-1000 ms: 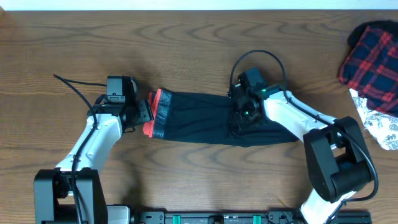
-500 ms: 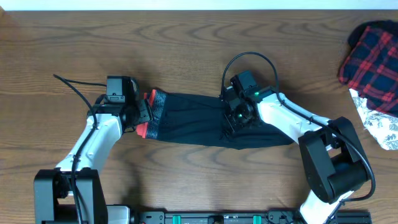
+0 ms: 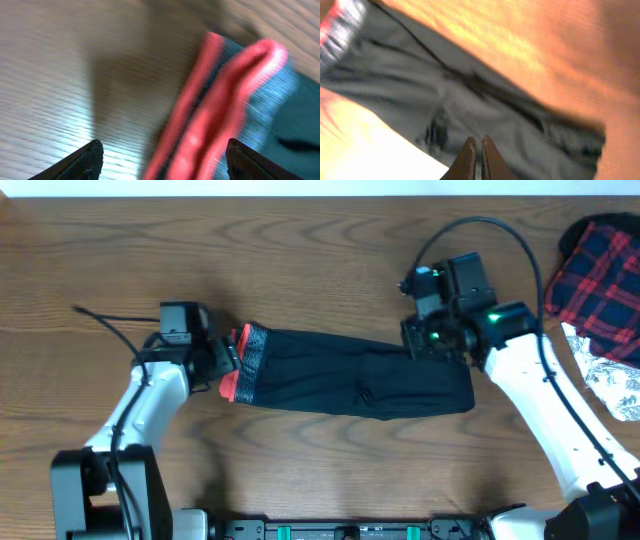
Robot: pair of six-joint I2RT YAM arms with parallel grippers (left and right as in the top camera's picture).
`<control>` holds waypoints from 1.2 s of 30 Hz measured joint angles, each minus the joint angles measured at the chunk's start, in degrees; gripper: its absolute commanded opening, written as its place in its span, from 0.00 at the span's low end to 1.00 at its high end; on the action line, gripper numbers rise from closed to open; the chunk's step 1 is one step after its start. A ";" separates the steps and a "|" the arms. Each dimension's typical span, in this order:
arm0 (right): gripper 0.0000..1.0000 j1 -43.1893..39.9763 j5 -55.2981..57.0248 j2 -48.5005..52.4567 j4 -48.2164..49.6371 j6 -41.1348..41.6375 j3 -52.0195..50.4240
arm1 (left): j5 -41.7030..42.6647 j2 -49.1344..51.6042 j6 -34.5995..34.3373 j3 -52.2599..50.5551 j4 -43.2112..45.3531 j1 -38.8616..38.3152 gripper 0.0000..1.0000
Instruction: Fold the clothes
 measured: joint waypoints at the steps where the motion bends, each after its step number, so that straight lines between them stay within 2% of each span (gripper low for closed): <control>1: 0.05 -0.33 0.15 0.44 -1.09 0.15 -0.37 | 0.17 0.79 -0.22 0.00 0.26 0.74 0.80; 11: 0.05 0.61 -1.03 7.89 -1.95 1.25 -3.74 | 9.79 7.69 0.50 0.57 7.13 2.71 0.80; 23: 0.04 1.68 -1.60 20.00 -0.70 1.29 -3.85 | 16.63 8.28 1.42 1.01 5.84 2.84 0.80; 33: 0.04 1.68 -1.62 20.87 -0.09 1.29 -3.98 | 17.46 8.28 1.77 1.16 4.66 3.89 0.81; 36: 0.04 1.68 -1.62 20.87 0.26 1.29 -4.00 | 17.73 8.28 1.81 1.16 5.01 4.90 0.86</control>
